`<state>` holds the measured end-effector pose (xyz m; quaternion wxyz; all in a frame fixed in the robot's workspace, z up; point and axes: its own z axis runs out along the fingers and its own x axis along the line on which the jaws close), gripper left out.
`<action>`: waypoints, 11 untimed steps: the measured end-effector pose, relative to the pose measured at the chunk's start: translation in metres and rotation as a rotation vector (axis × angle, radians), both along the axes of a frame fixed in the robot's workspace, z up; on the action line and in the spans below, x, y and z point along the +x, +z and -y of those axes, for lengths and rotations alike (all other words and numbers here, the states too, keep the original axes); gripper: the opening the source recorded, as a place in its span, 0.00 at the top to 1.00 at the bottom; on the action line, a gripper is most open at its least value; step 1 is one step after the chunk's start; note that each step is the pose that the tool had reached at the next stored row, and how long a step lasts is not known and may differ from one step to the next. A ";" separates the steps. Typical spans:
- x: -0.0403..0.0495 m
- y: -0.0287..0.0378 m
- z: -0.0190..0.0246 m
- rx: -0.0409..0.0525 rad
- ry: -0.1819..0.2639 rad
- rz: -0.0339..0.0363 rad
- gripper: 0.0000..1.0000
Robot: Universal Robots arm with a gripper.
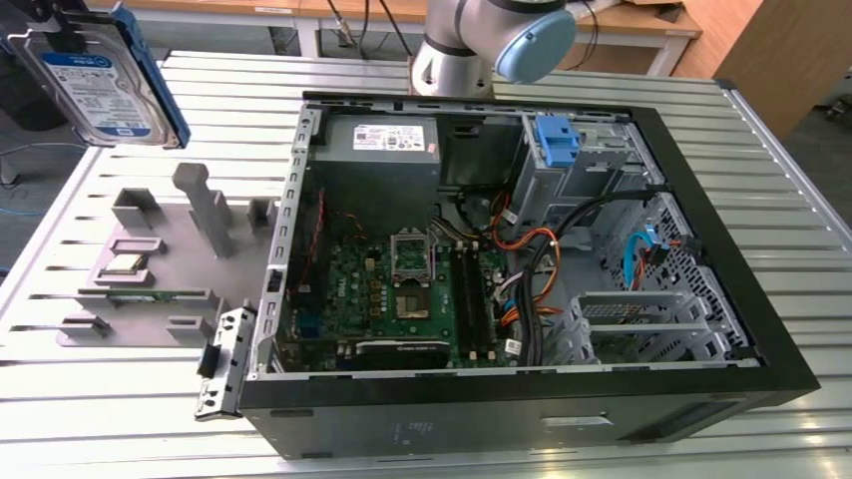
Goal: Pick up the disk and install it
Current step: 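Pick up the disk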
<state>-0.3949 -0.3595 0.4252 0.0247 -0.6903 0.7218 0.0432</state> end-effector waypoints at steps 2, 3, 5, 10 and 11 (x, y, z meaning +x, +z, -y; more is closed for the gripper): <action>0.0001 0.0002 0.0000 -0.0021 0.000 0.0000 0.65; 0.0002 0.0004 0.0000 -0.0031 0.000 0.0000 0.65; 0.0002 0.0011 0.0000 -0.0047 0.000 0.0000 0.65; 0.0003 0.0053 0.0000 -0.0051 0.000 0.0000 0.65; 0.0003 0.0065 0.0000 -0.0051 0.000 0.0000 0.65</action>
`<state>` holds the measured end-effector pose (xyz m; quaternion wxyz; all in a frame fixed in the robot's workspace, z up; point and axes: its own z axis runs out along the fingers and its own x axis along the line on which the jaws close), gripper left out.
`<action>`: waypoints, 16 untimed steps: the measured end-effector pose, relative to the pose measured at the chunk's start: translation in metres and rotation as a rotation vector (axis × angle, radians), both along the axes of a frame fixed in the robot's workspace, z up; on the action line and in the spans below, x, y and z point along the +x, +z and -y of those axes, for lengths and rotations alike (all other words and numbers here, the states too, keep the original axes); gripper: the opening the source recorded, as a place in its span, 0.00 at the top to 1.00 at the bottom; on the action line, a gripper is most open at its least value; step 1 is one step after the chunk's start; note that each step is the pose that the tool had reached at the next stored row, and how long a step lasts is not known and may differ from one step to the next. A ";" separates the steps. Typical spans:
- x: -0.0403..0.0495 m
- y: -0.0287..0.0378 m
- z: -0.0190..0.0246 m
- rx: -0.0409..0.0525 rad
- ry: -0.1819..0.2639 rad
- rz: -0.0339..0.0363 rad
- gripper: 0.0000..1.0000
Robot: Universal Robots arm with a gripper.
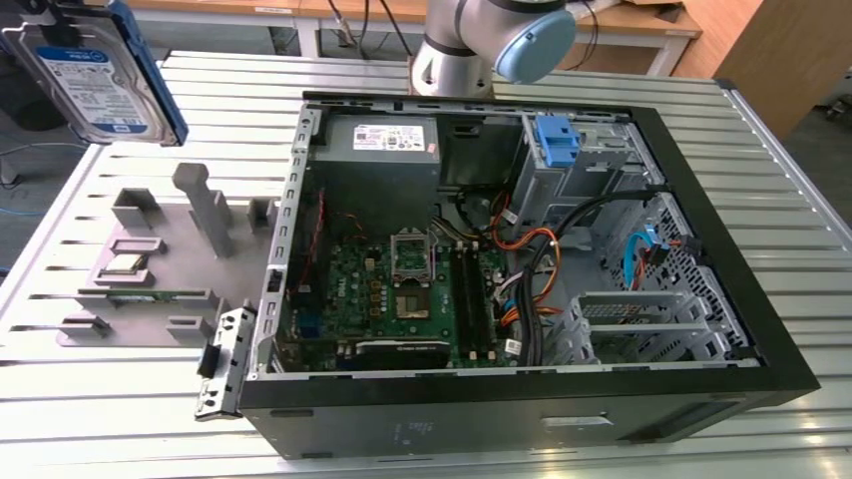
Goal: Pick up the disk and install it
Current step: 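Pick up the disk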
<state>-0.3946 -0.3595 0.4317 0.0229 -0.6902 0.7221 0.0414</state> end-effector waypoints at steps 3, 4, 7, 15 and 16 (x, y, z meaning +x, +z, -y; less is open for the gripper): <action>0.0000 0.0032 0.0000 0.0000 0.000 0.0000 0.65; 0.0000 0.0042 0.0000 0.0000 0.000 0.0000 0.65; 0.0000 0.0074 0.0000 0.0001 0.000 0.0001 0.65; 0.0001 0.0163 0.0000 0.0000 0.000 0.0000 0.65; 0.0001 0.0174 0.0000 0.0000 0.000 0.0000 0.65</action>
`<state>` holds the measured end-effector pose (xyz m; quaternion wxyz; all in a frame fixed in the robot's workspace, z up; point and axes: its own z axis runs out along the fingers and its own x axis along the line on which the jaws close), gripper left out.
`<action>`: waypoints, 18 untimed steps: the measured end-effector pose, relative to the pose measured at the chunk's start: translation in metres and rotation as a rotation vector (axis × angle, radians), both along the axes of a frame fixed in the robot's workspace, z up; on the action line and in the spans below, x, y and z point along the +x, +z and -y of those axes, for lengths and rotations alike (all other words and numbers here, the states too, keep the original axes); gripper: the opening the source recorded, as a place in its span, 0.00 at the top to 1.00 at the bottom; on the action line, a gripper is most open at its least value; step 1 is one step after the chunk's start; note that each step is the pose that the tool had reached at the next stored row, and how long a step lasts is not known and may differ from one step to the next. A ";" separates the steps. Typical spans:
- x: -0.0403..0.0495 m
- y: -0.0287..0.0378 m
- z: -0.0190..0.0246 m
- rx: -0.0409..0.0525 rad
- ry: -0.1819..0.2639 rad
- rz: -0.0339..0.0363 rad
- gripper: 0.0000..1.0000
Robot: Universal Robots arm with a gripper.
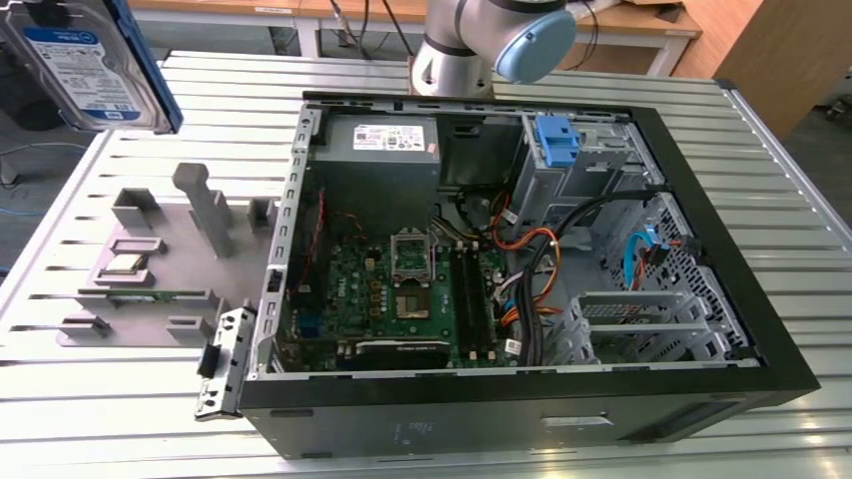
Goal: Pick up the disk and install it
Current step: 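Pick up the disk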
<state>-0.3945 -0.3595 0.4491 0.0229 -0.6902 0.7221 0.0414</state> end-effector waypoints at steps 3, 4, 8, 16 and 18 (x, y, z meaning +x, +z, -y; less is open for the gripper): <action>0.0000 0.0024 0.0000 0.0000 0.000 0.0001 0.65; 0.0000 0.0034 0.0000 0.0000 0.000 0.0001 0.65; 0.0000 0.0078 0.0000 0.0001 0.000 0.0001 0.65; 0.0000 0.0170 0.0000 0.0000 0.000 0.0001 0.65; 0.0000 0.0190 0.0000 0.0001 0.000 0.0002 0.65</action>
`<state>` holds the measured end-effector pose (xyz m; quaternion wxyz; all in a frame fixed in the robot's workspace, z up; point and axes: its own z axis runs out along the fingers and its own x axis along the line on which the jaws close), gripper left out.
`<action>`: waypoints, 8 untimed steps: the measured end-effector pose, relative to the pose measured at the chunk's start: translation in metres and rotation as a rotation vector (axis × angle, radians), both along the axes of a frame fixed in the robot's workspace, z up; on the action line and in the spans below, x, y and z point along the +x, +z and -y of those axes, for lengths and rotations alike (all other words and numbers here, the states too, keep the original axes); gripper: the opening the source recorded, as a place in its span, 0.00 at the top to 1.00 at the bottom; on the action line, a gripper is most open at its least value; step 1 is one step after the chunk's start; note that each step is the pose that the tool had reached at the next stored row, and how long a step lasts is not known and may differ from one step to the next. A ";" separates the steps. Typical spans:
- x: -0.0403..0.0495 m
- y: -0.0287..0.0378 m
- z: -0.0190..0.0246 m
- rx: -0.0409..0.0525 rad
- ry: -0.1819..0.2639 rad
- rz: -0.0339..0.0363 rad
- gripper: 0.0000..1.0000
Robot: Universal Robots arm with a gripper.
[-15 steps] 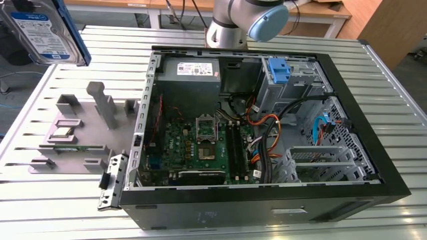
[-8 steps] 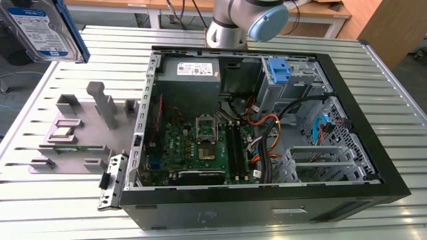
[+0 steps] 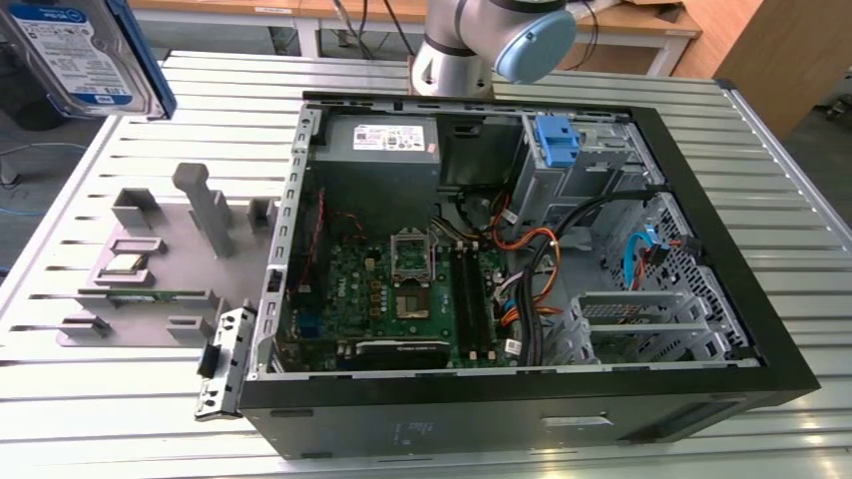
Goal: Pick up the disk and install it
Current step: 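Pick up the disk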
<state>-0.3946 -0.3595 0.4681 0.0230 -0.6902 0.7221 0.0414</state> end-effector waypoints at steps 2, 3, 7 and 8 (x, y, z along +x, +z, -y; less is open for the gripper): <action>0.0000 0.0022 0.0000 0.0000 0.000 0.0000 0.65; 0.0000 0.0033 0.0000 -0.0001 0.000 -0.0001 0.65; 0.0000 0.0072 0.0000 -0.0001 0.000 -0.0001 0.65; 0.0000 0.0082 0.0000 -0.0001 0.000 -0.0001 0.65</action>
